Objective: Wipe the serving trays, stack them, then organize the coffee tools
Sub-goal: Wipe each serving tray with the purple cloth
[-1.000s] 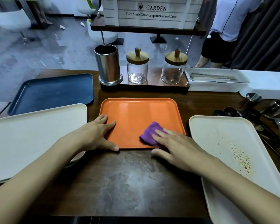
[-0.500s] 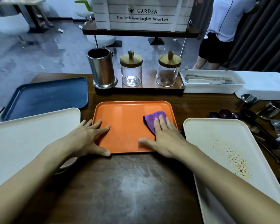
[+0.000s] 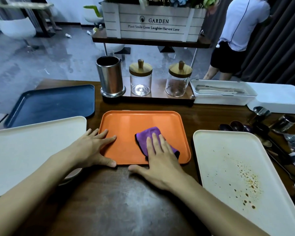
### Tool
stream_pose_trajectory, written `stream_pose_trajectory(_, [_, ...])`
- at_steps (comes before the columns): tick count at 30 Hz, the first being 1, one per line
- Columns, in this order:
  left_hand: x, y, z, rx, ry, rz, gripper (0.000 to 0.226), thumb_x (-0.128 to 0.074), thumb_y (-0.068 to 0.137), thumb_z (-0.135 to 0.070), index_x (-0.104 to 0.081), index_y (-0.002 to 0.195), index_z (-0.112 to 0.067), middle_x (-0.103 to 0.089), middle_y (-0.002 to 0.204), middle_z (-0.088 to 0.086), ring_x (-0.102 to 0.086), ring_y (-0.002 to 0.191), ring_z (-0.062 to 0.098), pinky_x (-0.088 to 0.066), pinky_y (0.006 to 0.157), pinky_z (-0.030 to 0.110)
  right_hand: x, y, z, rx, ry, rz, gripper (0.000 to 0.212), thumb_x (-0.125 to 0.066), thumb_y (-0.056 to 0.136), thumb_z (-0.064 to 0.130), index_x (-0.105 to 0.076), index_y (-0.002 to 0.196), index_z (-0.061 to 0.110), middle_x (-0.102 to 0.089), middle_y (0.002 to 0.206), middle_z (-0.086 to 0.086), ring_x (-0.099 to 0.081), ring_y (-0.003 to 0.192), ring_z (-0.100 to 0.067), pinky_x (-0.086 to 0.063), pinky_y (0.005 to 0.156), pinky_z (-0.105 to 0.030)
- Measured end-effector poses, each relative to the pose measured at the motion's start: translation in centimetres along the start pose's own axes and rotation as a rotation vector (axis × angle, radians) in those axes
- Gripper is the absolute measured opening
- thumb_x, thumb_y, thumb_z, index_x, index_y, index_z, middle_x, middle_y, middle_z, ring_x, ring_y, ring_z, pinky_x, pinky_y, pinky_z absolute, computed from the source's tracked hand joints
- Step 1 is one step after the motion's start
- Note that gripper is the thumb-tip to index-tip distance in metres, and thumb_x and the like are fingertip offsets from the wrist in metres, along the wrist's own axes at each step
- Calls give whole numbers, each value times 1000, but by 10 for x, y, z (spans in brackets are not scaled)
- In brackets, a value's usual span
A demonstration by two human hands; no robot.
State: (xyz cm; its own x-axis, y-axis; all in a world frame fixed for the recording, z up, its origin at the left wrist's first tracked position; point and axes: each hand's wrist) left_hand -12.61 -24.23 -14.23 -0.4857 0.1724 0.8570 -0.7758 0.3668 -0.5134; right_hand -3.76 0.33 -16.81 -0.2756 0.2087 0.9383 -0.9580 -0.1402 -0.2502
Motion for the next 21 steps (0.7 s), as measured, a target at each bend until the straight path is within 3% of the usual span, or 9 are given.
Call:
stream_pose_trajectory(8, [-3,2,4,-27,6,-15,117,-46,65,-96,0,160,-46,8,171,2,9,157,28,11,124,44,12,7,-26,-180,-41,63,121,-18,76,93,18,157,12,28,163,-11,25,151,-28,9,124,-44])
stream_pose_trajectory(15, [-1,1,6,-50,-39,-8,113,-52,69,-90,-3,160,-46,8,171,2,11,157,27,15,122,42,28,71,-44,-271,-65,-23,121,-18,78,93,13,158,7,19,165,-17,20,152,-32,9,124,-45])
stream_pose_trajectory(18, [0,0,4,-55,-59,-32,115,-54,68,-89,-6,161,-43,5,171,3,9,157,27,16,122,42,25,81,-35,-185,-93,-23,110,-17,85,87,10,159,10,16,166,-14,19,153,-31,7,125,-44])
stream_pose_trajectory(21, [-2,-4,3,-63,-109,-81,123,-59,66,-86,-6,163,-34,0,172,3,6,158,25,13,124,40,15,80,3,39,-82,12,91,-19,96,74,4,161,15,12,168,-8,16,154,-25,4,125,-41])
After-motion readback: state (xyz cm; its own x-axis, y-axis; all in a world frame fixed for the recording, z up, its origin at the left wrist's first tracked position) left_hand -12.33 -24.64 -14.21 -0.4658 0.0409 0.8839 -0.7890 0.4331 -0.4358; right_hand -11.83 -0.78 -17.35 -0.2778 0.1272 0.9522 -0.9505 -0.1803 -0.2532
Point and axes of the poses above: each hand's wrist, its own y-axis towards the middle knuckle, its own x-axis out of the back of the hand, z = x × y
